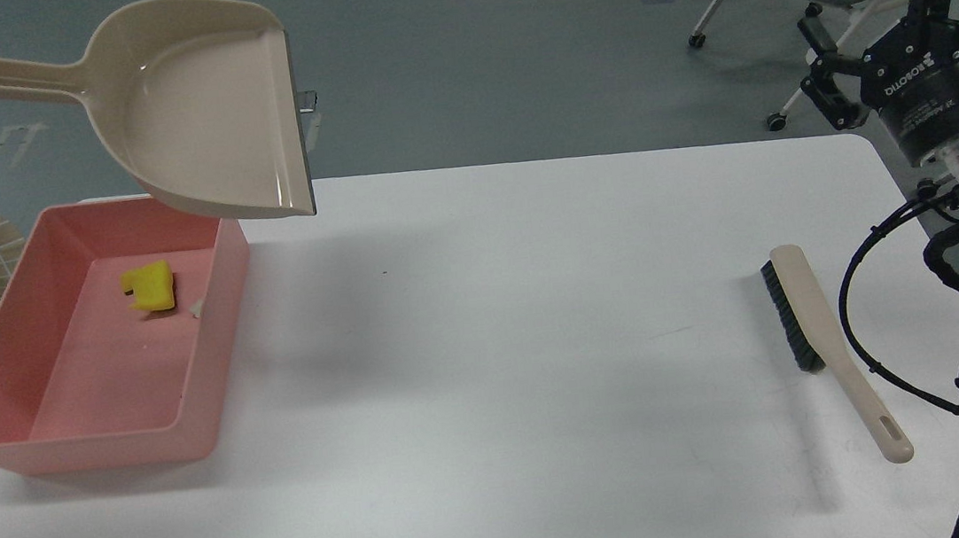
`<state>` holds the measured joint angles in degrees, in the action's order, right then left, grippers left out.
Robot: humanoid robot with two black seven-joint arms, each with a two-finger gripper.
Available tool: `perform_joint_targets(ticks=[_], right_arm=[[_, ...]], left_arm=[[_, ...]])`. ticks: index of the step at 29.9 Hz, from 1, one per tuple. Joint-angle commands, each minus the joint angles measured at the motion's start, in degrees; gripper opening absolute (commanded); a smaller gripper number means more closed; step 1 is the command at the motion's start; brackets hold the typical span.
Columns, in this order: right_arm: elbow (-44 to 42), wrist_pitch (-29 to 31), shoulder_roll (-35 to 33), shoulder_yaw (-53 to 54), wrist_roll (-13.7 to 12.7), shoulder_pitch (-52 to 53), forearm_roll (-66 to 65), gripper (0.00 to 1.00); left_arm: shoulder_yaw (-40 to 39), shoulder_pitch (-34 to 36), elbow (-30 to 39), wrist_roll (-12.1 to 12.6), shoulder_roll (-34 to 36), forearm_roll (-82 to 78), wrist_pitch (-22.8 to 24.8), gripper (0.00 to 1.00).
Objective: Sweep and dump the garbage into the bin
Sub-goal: 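Lower the empty dustpan back onto the table with the left gripper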
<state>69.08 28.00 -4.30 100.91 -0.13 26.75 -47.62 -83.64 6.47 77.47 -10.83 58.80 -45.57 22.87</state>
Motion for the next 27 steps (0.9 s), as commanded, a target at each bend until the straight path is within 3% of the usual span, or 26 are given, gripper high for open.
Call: perform_joint_targets(ticks=[1, 11, 17, 21, 27], right_arm=[[-2.63, 0.0, -0.36, -0.01, 1.18, 2.25, 1.47, 1.0], [-6.94, 0.0, 0.69, -0.45, 1.62, 5.16, 1.56, 1.0], [-7.03, 0.0, 0.78, -0.62, 1.62, 4.98, 1.56, 1.0], [-7.38, 0.0, 0.52, -0.54, 1.62, 4.63, 1.56, 1.0], [-8.08, 0.0, 0.52, -0.45, 1.54, 4.28, 1.56, 1.0]], left_arm=[[5.76, 5.64, -3.81, -0.16, -4.2, -0.31, -0.1, 0.0], [15.79, 13.04, -5.49, 0.1, -11.95, -0.66, -0.54, 0.0], [25.8, 18.4, -6.8, 1.25, -16.16, -0.84, -2.74, 0.0], [30.64, 22.97, -13.73, 1.42, -22.39, -0.84, -3.88, 0.0], [34.51, 23.24, -15.77, 1.16, -26.71, -0.84, -7.04, 0.0]])
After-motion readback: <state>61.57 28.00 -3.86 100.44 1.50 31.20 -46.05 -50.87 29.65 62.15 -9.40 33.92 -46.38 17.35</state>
